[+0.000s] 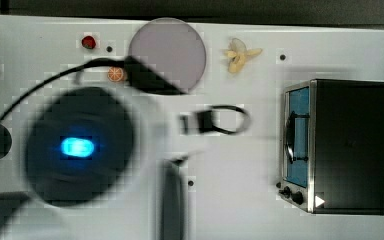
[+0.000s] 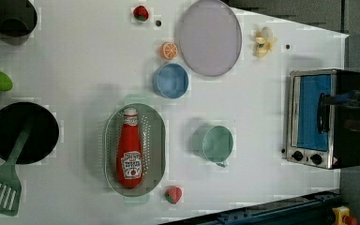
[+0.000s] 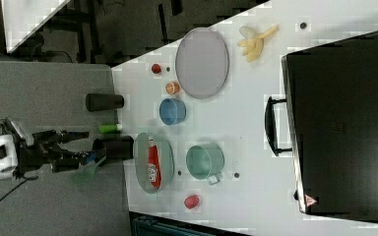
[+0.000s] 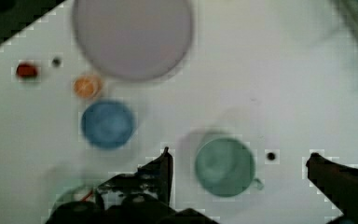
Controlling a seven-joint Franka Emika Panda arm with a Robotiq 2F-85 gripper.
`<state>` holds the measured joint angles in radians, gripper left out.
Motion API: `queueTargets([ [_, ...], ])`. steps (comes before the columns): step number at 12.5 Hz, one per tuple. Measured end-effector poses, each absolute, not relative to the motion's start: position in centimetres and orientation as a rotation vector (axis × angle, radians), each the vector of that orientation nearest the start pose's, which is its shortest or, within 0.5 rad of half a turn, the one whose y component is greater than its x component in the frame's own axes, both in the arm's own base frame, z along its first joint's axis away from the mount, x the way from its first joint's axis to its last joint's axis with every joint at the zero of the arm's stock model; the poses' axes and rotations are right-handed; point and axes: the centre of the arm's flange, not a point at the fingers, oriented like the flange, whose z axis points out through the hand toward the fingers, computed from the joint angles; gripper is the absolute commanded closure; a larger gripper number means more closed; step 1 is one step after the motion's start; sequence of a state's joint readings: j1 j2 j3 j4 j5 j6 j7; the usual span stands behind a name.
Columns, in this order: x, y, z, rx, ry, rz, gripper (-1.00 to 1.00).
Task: Pick ketchup from strainer and place it on the table
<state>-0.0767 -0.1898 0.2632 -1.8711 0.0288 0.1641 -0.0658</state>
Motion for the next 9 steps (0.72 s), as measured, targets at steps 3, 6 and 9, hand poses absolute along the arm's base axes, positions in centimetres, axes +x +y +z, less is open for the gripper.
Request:
queueTargets([
  [3,49.0,22.4,53.9,-3.090,0.495,-0.054,-1.00],
  [6,45.0,32.4,48.9,-3.136,0.171,0.059,-1.00],
  [9,41.2,38.5,45.3,-3.116,-0.039,0.111,-1.00],
])
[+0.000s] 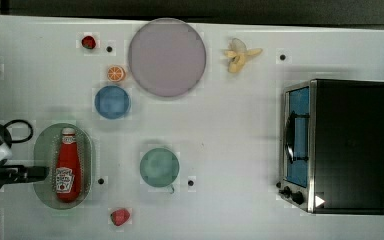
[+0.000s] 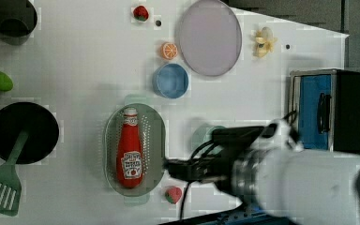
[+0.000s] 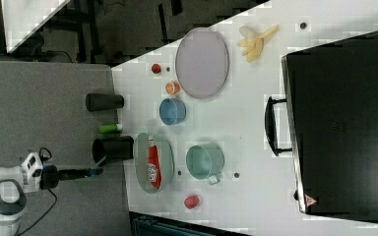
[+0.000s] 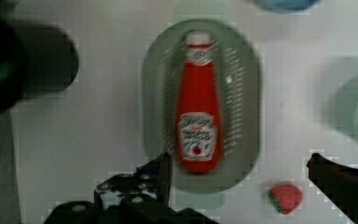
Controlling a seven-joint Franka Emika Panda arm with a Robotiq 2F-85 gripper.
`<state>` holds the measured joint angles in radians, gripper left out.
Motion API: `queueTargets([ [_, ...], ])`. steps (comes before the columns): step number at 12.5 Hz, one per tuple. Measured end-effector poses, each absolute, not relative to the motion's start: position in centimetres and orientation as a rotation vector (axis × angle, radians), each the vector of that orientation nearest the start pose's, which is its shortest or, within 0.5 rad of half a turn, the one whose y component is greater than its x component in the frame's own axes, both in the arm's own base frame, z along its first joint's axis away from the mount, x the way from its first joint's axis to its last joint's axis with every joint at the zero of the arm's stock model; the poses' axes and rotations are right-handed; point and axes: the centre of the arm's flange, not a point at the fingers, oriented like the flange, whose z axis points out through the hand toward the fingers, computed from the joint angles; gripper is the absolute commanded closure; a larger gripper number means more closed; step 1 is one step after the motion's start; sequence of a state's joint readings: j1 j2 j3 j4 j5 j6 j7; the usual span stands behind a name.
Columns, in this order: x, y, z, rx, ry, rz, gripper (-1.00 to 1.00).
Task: Pick ketchup from strainer and place it on the table
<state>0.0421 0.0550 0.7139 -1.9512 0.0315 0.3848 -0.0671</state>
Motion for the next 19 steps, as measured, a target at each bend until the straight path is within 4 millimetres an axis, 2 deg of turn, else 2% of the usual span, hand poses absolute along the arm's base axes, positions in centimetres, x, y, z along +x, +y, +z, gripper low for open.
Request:
queueTargets([
  [2,39.8,40.0,42.8,-3.105,-0.067,0.132,-1.00],
  [5,40.0,41.0,37.9,-3.084,-0.080,0.046,-1.00],
  [7,40.4,40.6,33.3,-3.077,-0.060,0.041,-1.00],
  [9,40.0,39.4,28.5,-3.091,0.005,0.109,-1.00],
  [12,39.8,38.5,23.3,-3.091,0.038,0.181,-1.00],
  [15,39.5,38.9,20.3,-3.082,0.029,0.145,-1.00],
  [19,39.1,39.0,17.9,-3.076,0.087,0.166,-1.00],
])
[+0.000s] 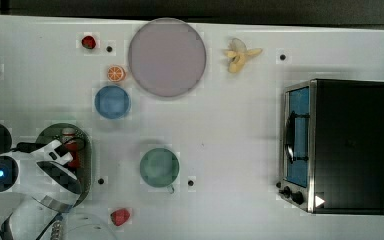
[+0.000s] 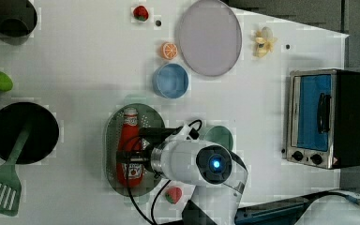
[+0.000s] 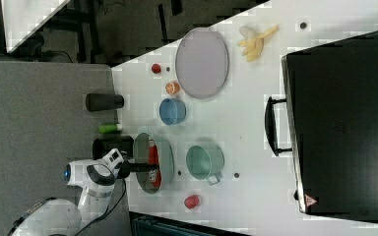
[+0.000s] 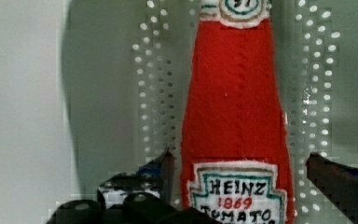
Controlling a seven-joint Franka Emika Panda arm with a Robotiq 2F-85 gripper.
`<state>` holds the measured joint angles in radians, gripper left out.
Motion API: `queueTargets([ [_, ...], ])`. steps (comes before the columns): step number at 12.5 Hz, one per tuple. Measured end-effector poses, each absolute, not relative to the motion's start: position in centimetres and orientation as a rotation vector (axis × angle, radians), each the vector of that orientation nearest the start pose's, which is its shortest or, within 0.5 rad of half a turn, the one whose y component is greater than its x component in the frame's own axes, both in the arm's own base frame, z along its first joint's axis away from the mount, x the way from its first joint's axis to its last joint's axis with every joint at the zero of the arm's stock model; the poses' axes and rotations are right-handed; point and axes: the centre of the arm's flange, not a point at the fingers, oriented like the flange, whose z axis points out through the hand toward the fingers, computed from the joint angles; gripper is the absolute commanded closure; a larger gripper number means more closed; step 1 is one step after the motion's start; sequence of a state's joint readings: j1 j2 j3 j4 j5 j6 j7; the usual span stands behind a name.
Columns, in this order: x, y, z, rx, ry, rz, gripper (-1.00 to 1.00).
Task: Pick ketchup from strainer and place it on the table
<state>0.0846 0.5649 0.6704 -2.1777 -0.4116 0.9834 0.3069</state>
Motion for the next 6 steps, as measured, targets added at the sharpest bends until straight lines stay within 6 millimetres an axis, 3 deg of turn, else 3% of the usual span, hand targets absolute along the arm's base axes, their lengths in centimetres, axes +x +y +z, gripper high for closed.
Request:
queueTargets([
  [1,39.2,38.9,17.4,-3.082,0.111,0.178,-0.91],
  [4,38.9,38.7,15.6,-3.091,0.093,0.199,-0.21],
  [6,39.0,38.7,15.7,-3.094,0.095,0.195,-0.21],
])
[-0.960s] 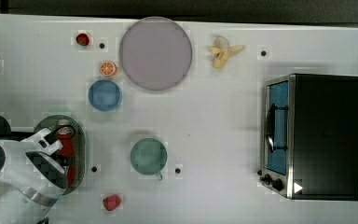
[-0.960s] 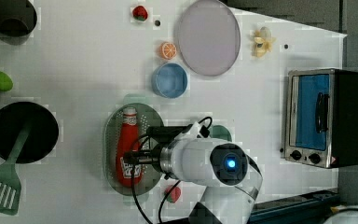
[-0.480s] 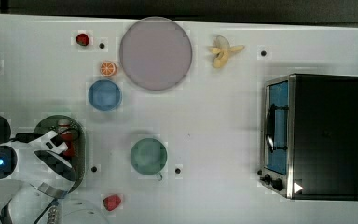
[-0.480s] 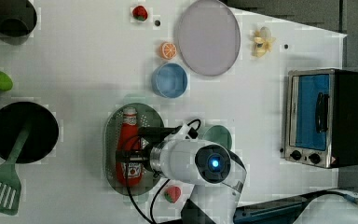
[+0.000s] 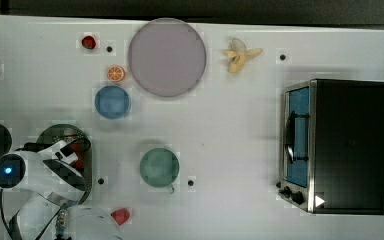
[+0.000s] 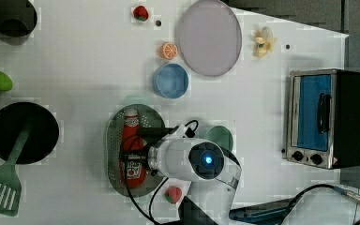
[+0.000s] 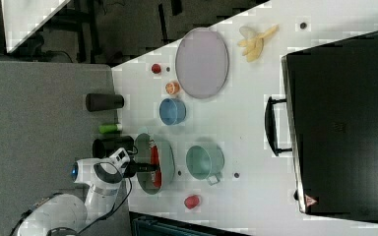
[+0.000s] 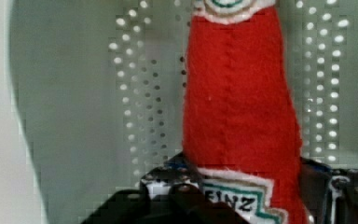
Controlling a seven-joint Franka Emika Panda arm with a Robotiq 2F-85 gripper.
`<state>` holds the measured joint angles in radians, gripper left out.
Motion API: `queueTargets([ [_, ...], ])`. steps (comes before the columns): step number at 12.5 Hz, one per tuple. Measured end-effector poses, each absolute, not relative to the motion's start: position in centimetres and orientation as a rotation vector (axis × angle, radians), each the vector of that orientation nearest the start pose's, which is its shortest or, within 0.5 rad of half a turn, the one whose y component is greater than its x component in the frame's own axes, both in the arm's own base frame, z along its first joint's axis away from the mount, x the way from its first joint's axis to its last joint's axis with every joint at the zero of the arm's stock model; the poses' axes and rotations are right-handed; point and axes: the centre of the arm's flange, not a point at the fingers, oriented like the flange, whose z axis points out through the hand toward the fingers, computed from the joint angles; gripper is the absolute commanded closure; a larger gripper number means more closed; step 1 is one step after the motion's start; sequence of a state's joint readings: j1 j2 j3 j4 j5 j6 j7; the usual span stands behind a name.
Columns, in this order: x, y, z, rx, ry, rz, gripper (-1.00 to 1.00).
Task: Pick ketchup from strainer and place it on the table
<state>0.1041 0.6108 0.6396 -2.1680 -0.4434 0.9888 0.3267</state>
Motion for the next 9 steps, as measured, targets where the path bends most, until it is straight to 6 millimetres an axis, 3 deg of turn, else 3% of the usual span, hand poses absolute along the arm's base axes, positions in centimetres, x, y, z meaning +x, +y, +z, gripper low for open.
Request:
queueTargets([
  [2,38.8,38.5,16.4,-3.124,0.116,0.232,-0.21],
  [4,38.7,38.7,18.5,-3.128,0.212,0.295,-0.21],
  [6,38.7,39.5,23.2,-3.071,0.331,0.315,-0.21],
  [9,39.5,41.2,32.1,-3.045,0.328,0.149,-0.21],
])
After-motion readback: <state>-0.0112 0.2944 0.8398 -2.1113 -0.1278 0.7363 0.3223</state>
